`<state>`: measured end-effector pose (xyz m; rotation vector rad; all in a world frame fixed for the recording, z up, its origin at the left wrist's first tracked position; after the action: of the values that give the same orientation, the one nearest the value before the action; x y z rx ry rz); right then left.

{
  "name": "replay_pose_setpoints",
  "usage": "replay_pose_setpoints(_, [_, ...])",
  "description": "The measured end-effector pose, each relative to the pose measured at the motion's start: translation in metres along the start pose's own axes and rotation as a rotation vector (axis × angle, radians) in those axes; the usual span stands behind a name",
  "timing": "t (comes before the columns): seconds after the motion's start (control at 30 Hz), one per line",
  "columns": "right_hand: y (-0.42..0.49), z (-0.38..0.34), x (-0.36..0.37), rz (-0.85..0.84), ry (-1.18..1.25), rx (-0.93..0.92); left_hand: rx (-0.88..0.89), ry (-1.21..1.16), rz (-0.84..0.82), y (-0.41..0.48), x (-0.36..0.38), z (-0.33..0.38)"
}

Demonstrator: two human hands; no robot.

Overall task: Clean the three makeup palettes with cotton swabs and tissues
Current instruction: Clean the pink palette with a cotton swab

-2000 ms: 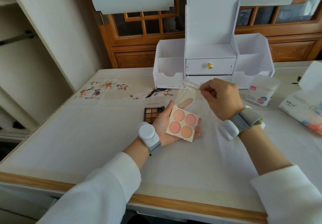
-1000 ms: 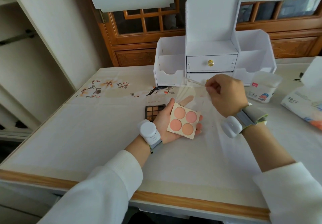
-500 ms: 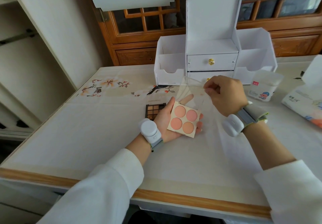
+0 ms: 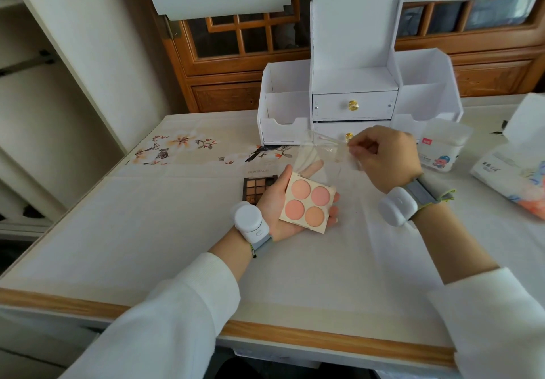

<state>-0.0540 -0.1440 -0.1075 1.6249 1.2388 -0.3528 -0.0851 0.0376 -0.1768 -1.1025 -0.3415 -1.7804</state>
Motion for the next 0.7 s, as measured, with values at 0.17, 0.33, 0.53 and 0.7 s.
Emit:
replay_pose_setpoints(0.17, [-0.0029, -0.0001, 0.0016, -0.078, -0.016, -0.136, -0.002, 0.007, -0.003, -0.0003, 0.0006, 0.0003])
replay_pose_setpoints(0.33, [-0.007, -0.0022, 0.0075, -0.268, -0.009, -0.18, 0.005, -0.007, -0.001, -0.0004, 0.0002, 0.001])
replay_pose_setpoints(0.53, [-0.0013, 0.0036, 0.001, 0.038, 0.073, 0.006, 0.0, -0.001, -0.017, -0.0008, 0.0002, 0.0006])
replay_pose_setpoints(0.7, [-0.0046, 0.004, 0.0064, -0.149, 0.02, -0.172, 0.005, -0.031, -0.022, -0.0004, -0.0001, 0.0008])
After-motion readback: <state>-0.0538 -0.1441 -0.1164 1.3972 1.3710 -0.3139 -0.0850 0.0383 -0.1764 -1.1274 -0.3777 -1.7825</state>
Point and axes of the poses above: each hand's wrist, its own y-axis towards the middle knuckle, its own x-axis out of the palm, z = x × y, the point moved 1 cm from there along y, towards the middle knuckle, and after that the axes turned 15 degrees about -y, right-handed, at the moved point
